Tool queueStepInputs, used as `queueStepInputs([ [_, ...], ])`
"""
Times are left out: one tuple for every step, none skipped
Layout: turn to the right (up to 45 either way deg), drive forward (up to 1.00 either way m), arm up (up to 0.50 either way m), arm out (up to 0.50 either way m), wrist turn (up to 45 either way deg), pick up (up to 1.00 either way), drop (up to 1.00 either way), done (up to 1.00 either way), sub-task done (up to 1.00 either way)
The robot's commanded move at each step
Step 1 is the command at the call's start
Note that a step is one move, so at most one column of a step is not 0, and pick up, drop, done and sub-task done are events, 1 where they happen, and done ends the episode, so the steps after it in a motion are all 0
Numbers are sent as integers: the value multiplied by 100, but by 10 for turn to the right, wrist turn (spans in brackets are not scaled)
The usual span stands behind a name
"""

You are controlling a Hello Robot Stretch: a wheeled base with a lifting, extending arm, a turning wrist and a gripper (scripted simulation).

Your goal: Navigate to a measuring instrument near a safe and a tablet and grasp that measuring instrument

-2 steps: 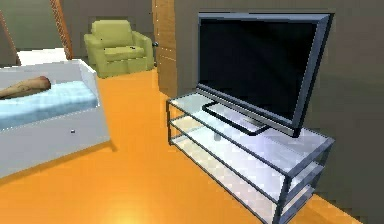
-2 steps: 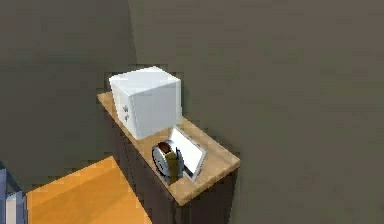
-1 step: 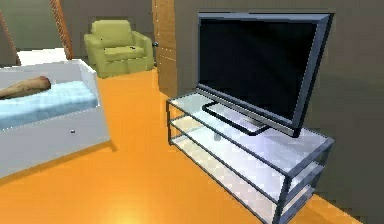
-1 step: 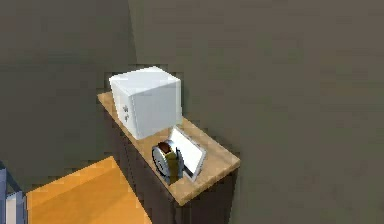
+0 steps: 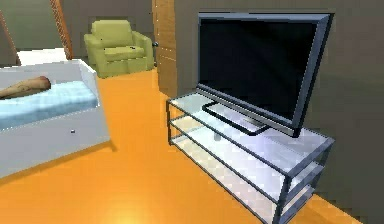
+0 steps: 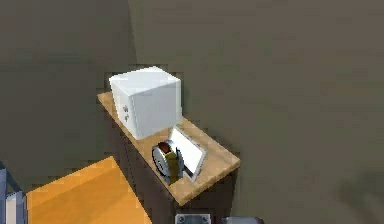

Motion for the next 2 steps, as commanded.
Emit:
queueStepInputs([
  [0, 0, 0, 30, 0, 0, 0, 0, 0],
  [0, 0, 0, 0, 450, 0, 0, 0, 0],
])
